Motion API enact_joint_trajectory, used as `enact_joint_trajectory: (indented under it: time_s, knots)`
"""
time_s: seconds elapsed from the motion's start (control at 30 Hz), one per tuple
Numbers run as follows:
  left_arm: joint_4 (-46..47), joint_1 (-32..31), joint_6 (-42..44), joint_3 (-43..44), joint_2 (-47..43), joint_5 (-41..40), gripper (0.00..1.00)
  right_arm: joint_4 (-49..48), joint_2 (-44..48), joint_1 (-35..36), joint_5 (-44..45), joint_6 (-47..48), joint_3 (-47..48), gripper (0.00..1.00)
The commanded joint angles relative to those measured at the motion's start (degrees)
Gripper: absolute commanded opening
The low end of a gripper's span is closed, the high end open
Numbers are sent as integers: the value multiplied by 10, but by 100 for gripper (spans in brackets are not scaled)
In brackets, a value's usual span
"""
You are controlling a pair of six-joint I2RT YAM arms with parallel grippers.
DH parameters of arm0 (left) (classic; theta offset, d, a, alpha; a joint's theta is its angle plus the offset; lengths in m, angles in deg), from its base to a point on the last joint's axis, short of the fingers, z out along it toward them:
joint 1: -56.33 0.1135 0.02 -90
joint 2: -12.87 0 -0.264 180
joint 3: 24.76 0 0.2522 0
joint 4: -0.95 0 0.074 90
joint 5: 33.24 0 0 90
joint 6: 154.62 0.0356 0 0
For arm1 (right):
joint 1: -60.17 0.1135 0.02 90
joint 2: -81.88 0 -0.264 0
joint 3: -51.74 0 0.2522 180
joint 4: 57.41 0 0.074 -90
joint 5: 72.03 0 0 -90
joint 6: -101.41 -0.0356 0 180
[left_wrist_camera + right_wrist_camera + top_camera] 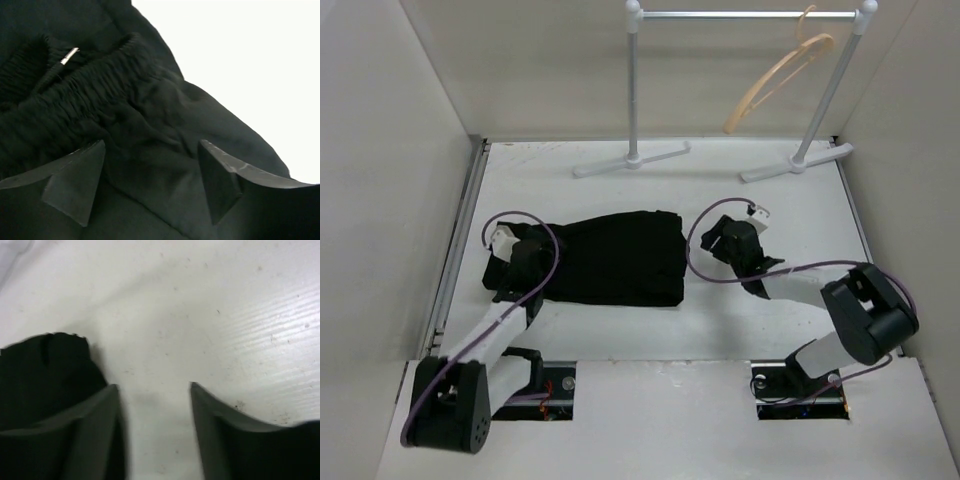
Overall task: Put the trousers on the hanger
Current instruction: Fold the trousers
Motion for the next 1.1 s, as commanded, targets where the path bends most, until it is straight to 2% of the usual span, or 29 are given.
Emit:
enact_joint_trajectory:
  time_s: [0.0,0.03,0.07,0.1,0.13,0.2,0.23,0.3,0.37,0.5,0.7,0.8,0.9,1.0,1.07]
  knots:
    - [-87,-19,6,36,-71,-27,76,30,63,-2,-25,50,37,72]
    - [-99,-26,11,46,-86,-27,78,45,86,6,-23,59,35,73]
    - [-112,-40,18,64,-107,-30,79,56,110,23,-22,66,30,70]
    - [-120,-53,23,77,-119,-36,79,65,136,42,-18,72,24,63]
    - [-126,-70,30,90,-126,-42,78,72,158,58,-21,73,19,49]
    - [-126,-110,40,113,-121,-51,67,79,194,95,-39,62,11,27]
    - [-122,-133,40,124,-110,-51,60,76,205,114,-51,58,9,23]
    - [-109,-176,39,142,-83,-50,44,64,204,149,-75,48,8,20]
    - [-84,-209,36,152,-53,-48,38,32,176,173,-93,35,5,20]
    - [-37,-247,34,163,10,-47,38,-2,80,195,-87,-10,1,20]
    - [7,-242,33,159,85,-25,41,1,22,235,-39,-61,-23,19]
    - [34,-216,31,147,126,-21,41,26,21,240,-21,-74,-25,22]
    - [49,-187,21,126,136,-18,42,62,42,244,-5,-70,-18,32]
    - [46,-180,22,115,97,-8,45,121,98,251,10,-40,12,65]
    - [39,-184,28,110,55,-10,48,170,148,254,19,5,48,79]
